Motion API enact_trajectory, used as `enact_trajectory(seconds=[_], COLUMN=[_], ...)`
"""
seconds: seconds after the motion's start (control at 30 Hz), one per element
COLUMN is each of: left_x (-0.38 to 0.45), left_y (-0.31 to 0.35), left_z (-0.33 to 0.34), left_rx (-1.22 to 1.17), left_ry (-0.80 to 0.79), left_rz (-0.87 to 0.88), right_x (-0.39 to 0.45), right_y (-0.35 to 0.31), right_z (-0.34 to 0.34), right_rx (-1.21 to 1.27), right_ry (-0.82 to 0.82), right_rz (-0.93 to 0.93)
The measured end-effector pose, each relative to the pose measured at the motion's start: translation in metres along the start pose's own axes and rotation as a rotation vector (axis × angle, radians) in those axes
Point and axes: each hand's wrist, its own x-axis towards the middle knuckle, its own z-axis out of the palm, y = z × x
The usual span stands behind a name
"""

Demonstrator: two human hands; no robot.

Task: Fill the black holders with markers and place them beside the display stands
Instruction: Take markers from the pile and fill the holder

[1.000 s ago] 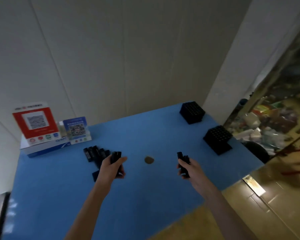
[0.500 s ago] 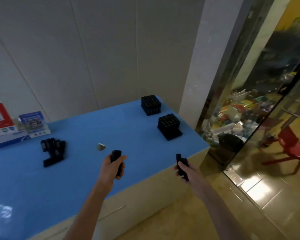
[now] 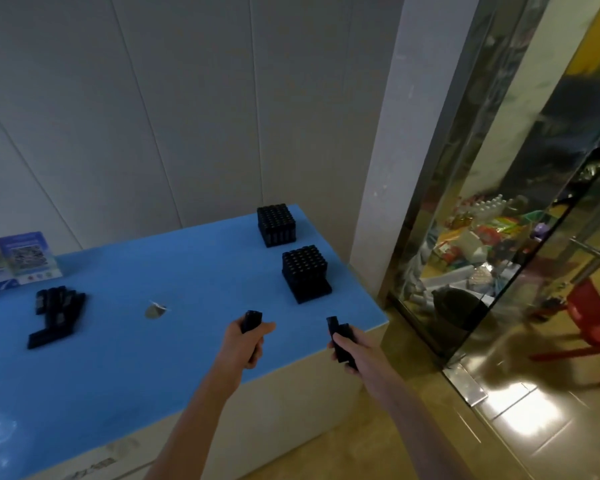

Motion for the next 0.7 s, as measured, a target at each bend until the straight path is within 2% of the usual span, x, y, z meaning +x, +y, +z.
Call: enact_trajectory(seconds=[0.2,0.5,0.7], left_x=[0.039,0.064,0.074], left_y=[0.006,0.006,0.019], left_z=[0.035,0.072,0.095], left_rx=[-0.039,-0.017,-0.027], left_ry=[0.073,0.148,0.216], left_rz=[-0.009,-0.106,-0.066], right_x=[0.051,0.109,0.138], right_y=[-0.022,-0.046,-0.063], right_z=[-0.032,-0.032,-0.026], right_rx=[-0.075,-0.233,-0.270], right_ry=[-0.017,-0.231,-0.380], right_rz=[0.079,0.089,0.048])
